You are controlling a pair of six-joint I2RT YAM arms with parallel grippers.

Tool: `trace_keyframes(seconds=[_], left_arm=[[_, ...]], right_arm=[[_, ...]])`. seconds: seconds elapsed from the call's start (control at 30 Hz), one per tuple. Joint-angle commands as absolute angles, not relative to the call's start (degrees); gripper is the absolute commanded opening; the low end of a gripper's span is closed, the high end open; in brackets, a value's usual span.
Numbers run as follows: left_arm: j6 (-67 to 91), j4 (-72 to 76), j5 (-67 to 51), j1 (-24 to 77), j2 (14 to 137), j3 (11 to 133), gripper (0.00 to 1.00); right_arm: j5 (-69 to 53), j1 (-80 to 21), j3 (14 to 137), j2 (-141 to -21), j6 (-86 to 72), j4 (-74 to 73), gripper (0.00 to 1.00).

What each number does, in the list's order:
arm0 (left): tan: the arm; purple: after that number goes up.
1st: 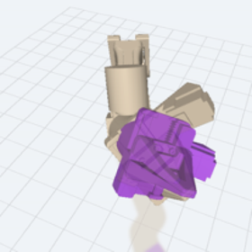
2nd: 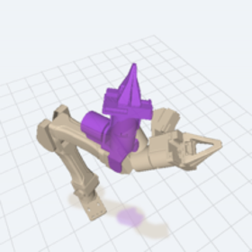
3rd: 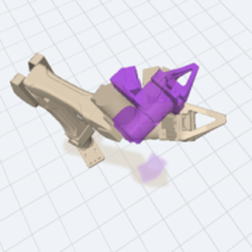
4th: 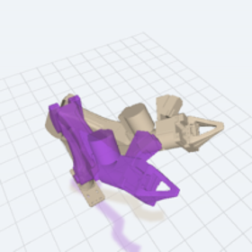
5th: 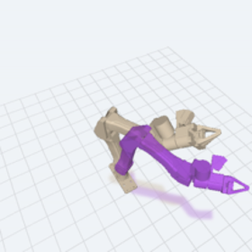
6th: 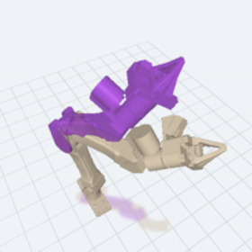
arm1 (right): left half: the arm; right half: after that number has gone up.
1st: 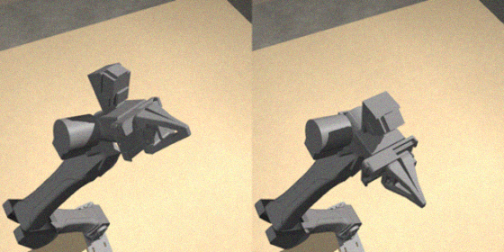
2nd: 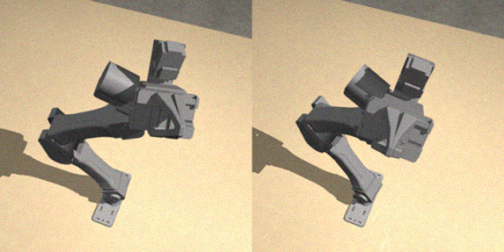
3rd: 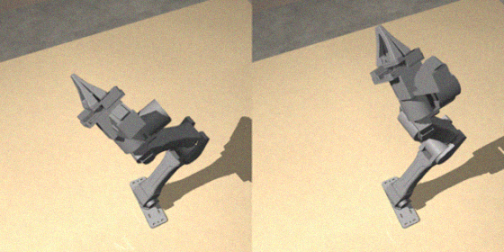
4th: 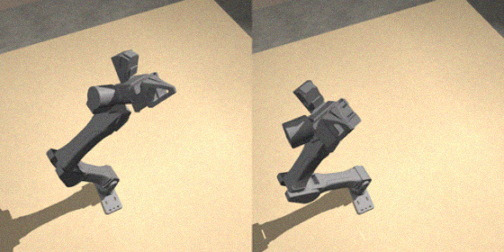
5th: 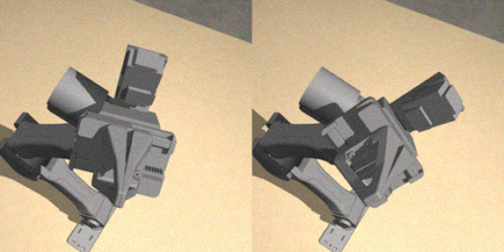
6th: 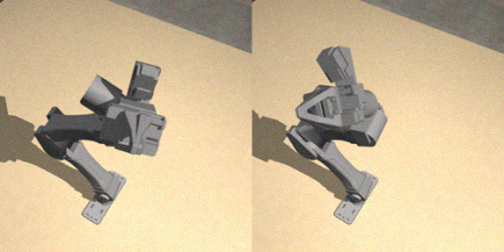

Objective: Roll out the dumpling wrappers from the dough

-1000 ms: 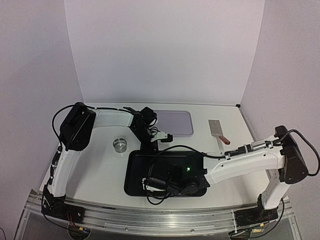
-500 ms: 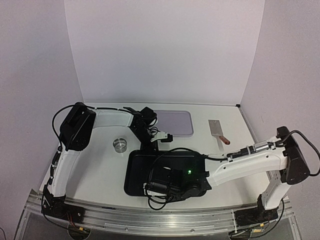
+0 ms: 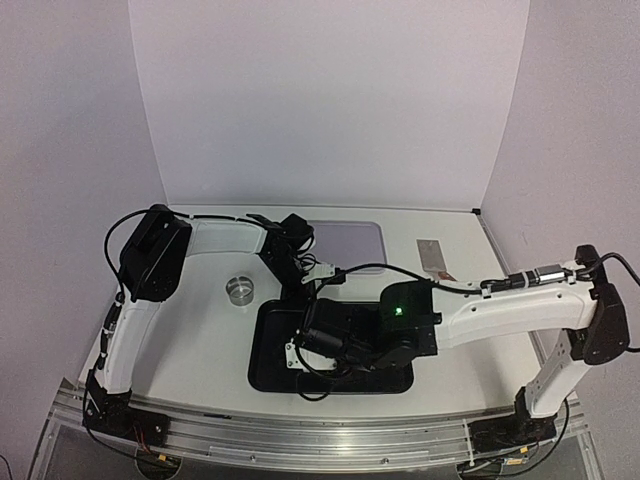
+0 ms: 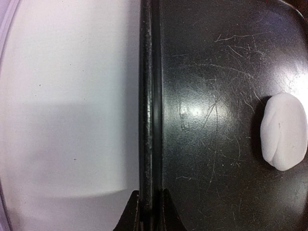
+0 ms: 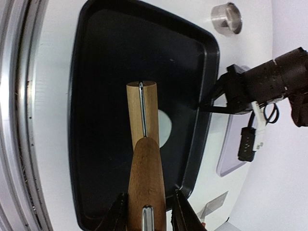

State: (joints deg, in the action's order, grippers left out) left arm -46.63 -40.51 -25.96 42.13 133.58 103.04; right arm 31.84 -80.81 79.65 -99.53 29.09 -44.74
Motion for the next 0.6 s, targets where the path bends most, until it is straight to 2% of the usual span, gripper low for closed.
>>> trace_keyframes(seconds=[0.0, 0.2, 0.57], left_arm=[[-50.1, -36.4, -16.5, 42.3, 135.3, 102.1, 0.00], [-49.6, -36.2, -16.9, 42.4, 135.5, 102.3, 0.00], [-49.7, -36.3, -16.7, 42.3, 135.9, 102.6, 0.00]], right_arm=[[33.5, -77.5, 81.5, -99.5, 36.3, -39.8, 0.00], [30.0, -75.9, 79.2, -103.8, 40.1, -37.8, 0.00], [23.9, -82.2, 70.4, -103.3, 28.8, -42.5, 0.00]])
